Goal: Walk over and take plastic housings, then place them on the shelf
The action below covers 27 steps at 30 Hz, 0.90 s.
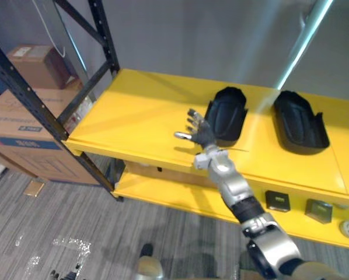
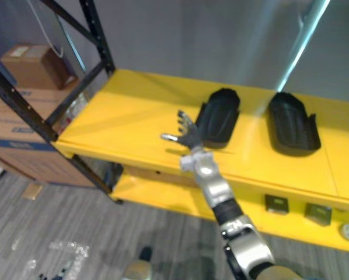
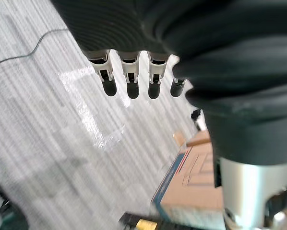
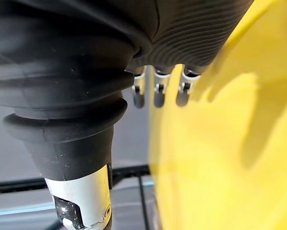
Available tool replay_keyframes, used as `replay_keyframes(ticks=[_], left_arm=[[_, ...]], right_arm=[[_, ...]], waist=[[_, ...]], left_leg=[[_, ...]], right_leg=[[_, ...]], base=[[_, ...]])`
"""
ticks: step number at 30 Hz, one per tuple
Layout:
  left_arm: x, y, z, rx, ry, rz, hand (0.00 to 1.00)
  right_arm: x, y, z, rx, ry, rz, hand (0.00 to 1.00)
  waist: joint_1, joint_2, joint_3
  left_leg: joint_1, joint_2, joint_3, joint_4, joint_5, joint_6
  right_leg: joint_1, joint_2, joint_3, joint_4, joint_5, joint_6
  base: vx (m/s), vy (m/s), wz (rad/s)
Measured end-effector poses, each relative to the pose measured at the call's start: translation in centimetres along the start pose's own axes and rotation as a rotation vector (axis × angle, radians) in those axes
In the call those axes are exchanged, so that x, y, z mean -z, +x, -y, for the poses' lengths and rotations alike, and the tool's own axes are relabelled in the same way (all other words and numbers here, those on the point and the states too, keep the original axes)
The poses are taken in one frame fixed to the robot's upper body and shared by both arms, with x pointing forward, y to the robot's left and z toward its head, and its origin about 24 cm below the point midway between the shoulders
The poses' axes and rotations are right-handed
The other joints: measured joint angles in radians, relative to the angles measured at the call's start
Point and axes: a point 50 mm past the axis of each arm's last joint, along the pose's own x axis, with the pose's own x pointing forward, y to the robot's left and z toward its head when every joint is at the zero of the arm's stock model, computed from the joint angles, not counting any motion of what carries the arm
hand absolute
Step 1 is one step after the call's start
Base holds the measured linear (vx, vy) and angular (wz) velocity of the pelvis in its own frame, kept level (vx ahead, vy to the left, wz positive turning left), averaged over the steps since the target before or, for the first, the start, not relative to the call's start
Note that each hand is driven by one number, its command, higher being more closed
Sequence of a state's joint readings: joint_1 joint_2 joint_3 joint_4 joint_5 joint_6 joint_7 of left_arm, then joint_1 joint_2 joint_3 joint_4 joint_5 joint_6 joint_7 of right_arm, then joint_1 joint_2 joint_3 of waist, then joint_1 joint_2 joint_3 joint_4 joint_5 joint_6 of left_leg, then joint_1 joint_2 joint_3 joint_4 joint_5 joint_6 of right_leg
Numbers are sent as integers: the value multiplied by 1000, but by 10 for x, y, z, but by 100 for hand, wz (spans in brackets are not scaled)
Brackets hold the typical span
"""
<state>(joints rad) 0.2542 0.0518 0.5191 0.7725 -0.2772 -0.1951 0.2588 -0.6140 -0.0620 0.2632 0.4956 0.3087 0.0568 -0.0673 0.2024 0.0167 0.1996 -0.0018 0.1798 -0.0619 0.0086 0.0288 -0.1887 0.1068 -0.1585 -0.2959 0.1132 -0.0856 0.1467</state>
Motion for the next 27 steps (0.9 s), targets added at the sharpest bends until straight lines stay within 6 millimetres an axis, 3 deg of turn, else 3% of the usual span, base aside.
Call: replay_keyframes(ticks=[5, 10, 27], left_arm=[[8, -4, 8, 33, 15, -34, 0], [10, -6, 14, 58, 37, -43, 0], [28, -16, 38, 305, 120, -145, 0]], right_arm=[[13, 1, 5, 29, 22, -72, 0], [9, 5, 19, 97, 43, -77, 0], [3, 7, 28, 170, 86, -58, 0]], waist=[[1, 4, 3], [0, 9, 12], [-8, 15, 32]], left_leg=[[0, 1, -2, 0, 0, 0], [0, 1, -2, 0, 0, 0], [0, 1, 2, -1, 0, 0]], right_leg=[[0, 0, -1, 2, -2, 0], [1, 1, -1, 4, -2, 0], [0, 0, 0, 4, -2, -1]], base=[[0, 0, 0], [0, 0, 0], [0, 0, 0]])
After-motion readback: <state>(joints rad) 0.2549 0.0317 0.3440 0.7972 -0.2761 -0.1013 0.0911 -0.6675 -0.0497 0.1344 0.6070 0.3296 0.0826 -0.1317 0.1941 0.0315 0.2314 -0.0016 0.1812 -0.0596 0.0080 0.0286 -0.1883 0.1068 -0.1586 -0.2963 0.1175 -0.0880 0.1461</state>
